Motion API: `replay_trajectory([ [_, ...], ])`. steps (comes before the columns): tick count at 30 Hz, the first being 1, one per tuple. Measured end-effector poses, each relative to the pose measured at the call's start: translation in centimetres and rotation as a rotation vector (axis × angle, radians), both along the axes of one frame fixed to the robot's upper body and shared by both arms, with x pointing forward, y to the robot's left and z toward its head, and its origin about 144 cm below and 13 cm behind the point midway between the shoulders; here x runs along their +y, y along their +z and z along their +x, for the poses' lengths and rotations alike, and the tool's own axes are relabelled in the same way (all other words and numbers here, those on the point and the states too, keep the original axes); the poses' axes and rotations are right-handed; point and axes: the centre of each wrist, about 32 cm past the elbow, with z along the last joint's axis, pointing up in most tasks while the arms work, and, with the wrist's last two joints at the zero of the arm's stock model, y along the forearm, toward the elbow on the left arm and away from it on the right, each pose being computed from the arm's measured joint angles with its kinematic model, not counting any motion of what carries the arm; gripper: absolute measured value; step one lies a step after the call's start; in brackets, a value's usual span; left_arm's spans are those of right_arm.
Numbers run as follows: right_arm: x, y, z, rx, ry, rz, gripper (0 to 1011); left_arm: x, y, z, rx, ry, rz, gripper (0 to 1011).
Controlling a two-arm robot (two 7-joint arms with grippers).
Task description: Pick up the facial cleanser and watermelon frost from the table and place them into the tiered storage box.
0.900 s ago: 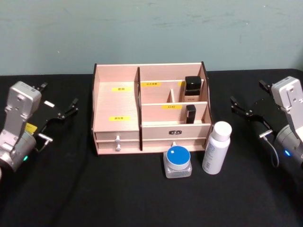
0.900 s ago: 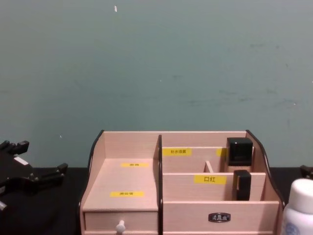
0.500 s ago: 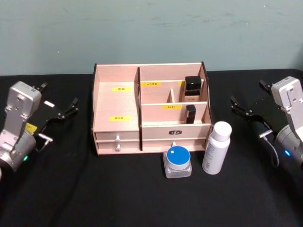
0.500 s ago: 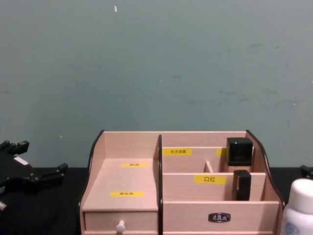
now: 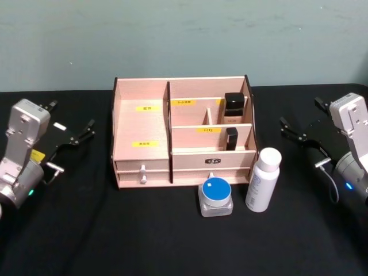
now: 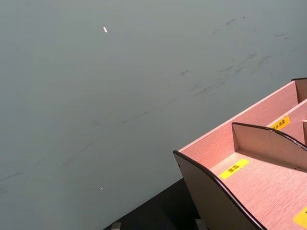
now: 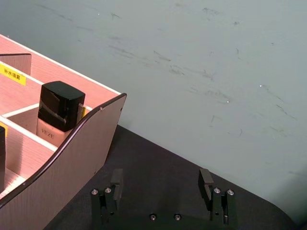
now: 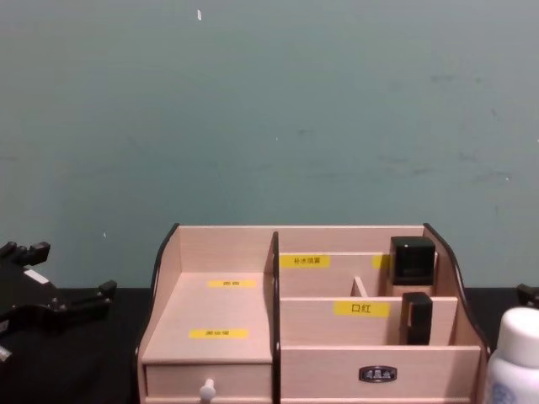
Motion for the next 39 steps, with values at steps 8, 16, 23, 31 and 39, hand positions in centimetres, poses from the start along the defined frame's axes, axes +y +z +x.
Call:
replay_trajectory([
  [8,0.0,0.0,0.0,0.000,0.000,0.000,1002,0.0,0.0,0.0,0.000,0.000,0.000,1001],
  [16,-0.3,0.8,0.0,-0.006,0.005,0.010,1002,0.0,0.0,0.0,0.000,0.000,0.000,1001],
  [23,-1.0,3.3,-1.9,-0.032,0.051,0.048,1002,0.0,0.0,0.0,0.000,0.000,0.000,1001],
  [31,-1.2,5.9,-6.0,-0.056,0.110,0.102,1002,0.0,0.0,0.0,0.000,0.000,0.000,1001],
  [39,-0.5,7.1,-12.0,-0.011,0.198,0.158,1003,0.0,0.0,0.0,0.000,0.001,0.000,1001],
])
